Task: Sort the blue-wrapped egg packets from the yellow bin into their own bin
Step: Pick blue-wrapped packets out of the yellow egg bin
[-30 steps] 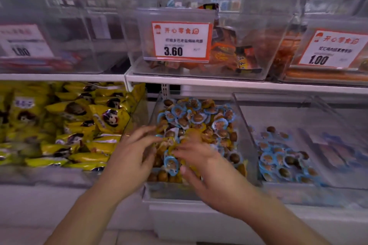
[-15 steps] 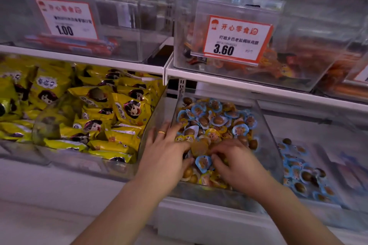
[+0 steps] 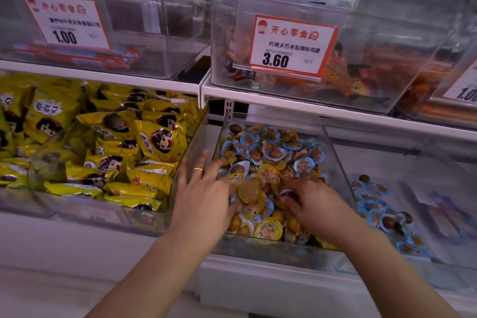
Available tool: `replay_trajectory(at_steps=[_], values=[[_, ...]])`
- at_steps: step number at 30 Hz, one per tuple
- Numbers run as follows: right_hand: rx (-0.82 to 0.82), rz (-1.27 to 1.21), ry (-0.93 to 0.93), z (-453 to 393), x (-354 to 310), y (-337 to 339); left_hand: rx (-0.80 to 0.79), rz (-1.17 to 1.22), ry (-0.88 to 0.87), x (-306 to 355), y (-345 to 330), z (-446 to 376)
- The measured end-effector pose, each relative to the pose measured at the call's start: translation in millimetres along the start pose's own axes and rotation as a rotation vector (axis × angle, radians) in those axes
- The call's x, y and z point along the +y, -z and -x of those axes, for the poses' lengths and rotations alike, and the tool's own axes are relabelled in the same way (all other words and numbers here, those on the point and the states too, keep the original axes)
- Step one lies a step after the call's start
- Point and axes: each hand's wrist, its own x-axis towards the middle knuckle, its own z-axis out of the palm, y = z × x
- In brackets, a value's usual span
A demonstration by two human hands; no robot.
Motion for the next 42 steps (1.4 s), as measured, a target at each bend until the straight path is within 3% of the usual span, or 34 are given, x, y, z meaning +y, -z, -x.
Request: replay_trajectory(at_steps=[7,9,12,14,20,23,26,31,36,42], values=[[0.161,0.012,0.136,9,-9,0,0.277,0.296,0.014,2,2,-2],[0.124,0.028,0.191,12,-19,-5,0.352,0.447,0.004,6,9,0],[-0.01,0.115,0.185,13,-28,-16,0.288,0.744,0.052,16,14,6],[-0.013,0.1,0.138,10,-30,-19,0.245,0.779,0.069,21,12,8],[0.007,-0.1,0.039,1,-33,-21,0.157,0.763,-0.004,24,14,6],[0.039,-0.197,0.009,1,-29,-21,0.013,0.507,-0.095,23,8,5],[0.177,-0.37,-0.094,2,-18,-17,-0.115,0.229,-0.203,22,0,3],[0.421,-0.654,-0.206,7,-2,-1,-0.19,0.085,-0.252,26,-4,2],[0.271,-0.759,-0.184,16,-4,3,-0.291,-0.021,-0.253,30,-4,-2],[0.217,-0.755,-0.132,24,-5,-2,-0.138,0.082,-0.124,30,-6,-5]])
